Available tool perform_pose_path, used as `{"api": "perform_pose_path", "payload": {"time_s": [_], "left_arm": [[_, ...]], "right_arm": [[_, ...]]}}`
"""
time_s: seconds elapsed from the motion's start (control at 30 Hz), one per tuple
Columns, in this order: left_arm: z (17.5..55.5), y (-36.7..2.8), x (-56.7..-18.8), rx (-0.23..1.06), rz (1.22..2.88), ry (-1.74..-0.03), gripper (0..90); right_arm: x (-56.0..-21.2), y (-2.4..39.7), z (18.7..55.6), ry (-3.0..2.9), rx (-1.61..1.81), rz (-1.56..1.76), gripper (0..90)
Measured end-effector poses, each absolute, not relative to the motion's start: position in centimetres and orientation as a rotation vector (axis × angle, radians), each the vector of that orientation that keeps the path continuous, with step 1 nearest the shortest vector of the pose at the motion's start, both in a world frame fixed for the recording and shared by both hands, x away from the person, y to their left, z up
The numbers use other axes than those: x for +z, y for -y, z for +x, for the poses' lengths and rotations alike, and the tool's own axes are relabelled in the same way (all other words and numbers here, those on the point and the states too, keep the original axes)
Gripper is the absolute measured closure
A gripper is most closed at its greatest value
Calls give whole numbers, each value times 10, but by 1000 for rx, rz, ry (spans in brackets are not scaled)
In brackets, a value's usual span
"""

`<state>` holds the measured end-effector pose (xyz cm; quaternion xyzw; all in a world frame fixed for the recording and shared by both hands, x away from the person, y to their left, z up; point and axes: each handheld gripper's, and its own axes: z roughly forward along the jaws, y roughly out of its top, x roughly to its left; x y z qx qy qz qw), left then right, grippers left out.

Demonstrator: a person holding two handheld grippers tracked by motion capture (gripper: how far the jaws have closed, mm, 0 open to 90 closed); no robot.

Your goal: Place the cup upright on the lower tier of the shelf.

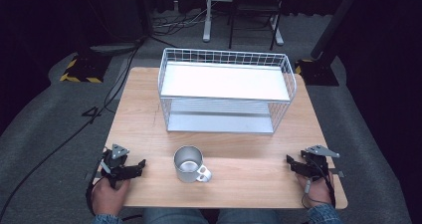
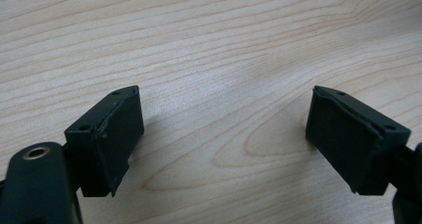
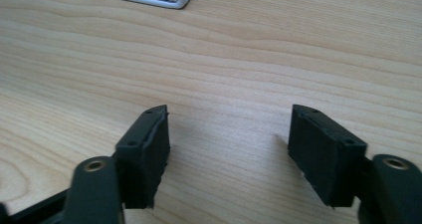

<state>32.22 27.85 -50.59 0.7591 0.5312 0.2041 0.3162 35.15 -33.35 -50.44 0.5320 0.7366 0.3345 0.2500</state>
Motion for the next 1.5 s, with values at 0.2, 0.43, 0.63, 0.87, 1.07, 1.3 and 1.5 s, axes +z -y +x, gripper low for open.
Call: {"api": "perform_pose_path", "payload": {"time_s": [0.2, 0.43, 0.63, 0.87, 1.07, 1.3, 1.5], "left_arm": [[324, -278, -506, 537, 1995, -1409, 154], [325, -278, -506, 541, 1996, -1405, 154], [325, -277, -506, 539, 1994, -1408, 154], [325, -277, -506, 540, 1995, -1409, 154], [326, -277, -506, 540, 1996, -1408, 153], [326, -278, -506, 540, 1996, -1407, 153], [326, -278, -506, 539, 1996, -1407, 153]], "right_arm": [[-504, 330, 349, -1992, 878, 1414, 341], [-503, 330, 347, -1986, 890, 1424, 422], [-497, 330, 344, -1979, 979, 1453, 455], [-478, 319, 333, -2012, 1100, 1404, 469], [-457, 299, 324, -2062, 1157, 1296, 473], [-439, 276, 318, -2110, 1256, 1217, 483], [-428, 250, 310, -2190, 1286, 1117, 485]]}}
